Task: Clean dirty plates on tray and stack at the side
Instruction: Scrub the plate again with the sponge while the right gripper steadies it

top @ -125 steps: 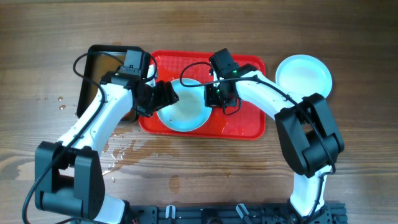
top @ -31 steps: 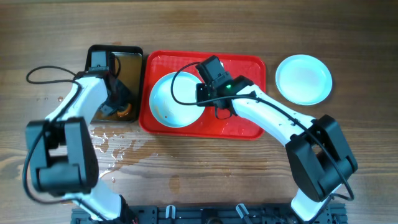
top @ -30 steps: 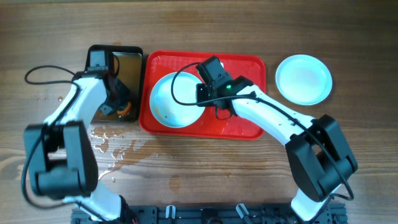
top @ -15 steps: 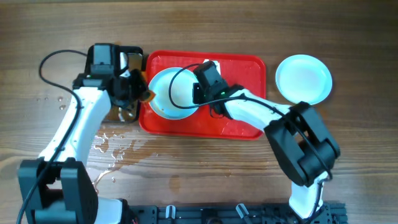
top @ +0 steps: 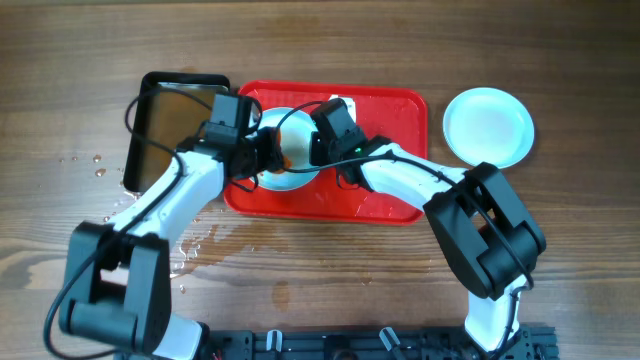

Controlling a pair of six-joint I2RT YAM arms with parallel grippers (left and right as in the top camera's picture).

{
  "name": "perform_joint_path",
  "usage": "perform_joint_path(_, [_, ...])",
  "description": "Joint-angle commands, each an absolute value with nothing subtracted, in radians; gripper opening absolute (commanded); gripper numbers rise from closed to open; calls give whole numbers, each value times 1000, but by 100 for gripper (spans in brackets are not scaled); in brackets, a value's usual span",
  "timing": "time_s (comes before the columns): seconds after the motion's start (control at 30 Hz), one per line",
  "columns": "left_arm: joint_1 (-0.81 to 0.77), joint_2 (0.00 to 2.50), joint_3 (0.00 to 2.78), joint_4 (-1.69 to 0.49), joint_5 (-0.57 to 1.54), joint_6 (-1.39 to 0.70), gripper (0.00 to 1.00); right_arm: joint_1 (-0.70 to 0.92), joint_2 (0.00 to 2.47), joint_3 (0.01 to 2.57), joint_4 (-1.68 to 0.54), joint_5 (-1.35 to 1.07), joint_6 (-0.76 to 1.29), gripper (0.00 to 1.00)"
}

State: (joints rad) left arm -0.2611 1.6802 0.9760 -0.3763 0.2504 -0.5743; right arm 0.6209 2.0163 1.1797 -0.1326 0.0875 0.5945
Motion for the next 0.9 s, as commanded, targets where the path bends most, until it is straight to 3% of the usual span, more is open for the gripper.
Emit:
perform_joint_path(0.0, [-268, 1757, 968, -373, 179, -593, 4, 618, 2045, 1170, -136, 116, 609, 4])
perform_joint_path(0.43, [-268, 1827, 969, -423, -215, -591, 4, 618, 2045, 1170, -139, 112, 605, 4])
perform_joint_path(0.6, [-271, 1763, 969, -413, -208, -591, 4, 618, 2044, 1170, -139, 112, 605, 4])
perform_joint_path(0.87, [-367, 1750, 967, -437, 0, -599, 4, 618, 2045, 1170, -138, 112, 605, 5])
